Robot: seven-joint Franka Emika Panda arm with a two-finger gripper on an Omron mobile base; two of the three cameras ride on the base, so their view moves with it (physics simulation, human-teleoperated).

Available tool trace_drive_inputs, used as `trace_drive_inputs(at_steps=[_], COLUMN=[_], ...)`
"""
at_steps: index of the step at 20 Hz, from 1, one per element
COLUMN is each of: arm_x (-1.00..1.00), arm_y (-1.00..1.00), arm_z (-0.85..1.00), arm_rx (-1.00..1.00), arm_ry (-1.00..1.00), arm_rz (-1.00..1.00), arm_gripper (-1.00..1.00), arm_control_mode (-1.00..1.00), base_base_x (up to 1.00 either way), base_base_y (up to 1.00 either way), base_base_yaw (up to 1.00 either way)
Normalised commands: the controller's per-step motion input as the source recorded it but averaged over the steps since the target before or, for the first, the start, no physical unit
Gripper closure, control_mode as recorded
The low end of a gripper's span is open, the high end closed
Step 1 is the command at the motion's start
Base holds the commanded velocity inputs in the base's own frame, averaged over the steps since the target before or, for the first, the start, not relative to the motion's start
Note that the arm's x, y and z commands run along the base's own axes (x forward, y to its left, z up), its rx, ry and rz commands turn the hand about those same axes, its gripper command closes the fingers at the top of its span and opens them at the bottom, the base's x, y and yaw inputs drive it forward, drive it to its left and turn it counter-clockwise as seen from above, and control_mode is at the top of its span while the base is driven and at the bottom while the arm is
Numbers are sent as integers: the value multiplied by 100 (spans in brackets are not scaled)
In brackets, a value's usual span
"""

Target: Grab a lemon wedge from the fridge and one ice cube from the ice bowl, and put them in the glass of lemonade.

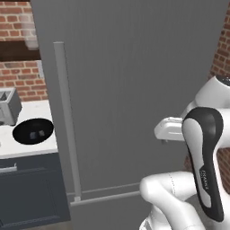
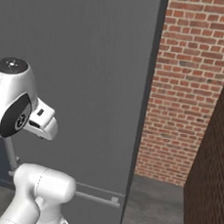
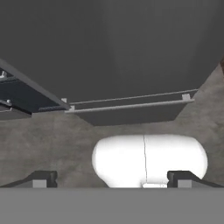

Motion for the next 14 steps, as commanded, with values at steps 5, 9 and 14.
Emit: trace_drive_inputs(at_steps=[5, 9, 14], arm_x=[0, 0, 0], arm_y=[0, 0, 0], arm_z=[0, 0, 0], arm_rx=[0, 0, 0], arm_ry=[0, 0, 0], arm_rz=[0, 0, 0], arm_gripper=[-100, -100, -100], arm_control_mode=[100, 100, 100], base_base_x=[-3, -2, 0], base_base_y=[23, 86, 86], base_base_yaw=[3, -1, -9])
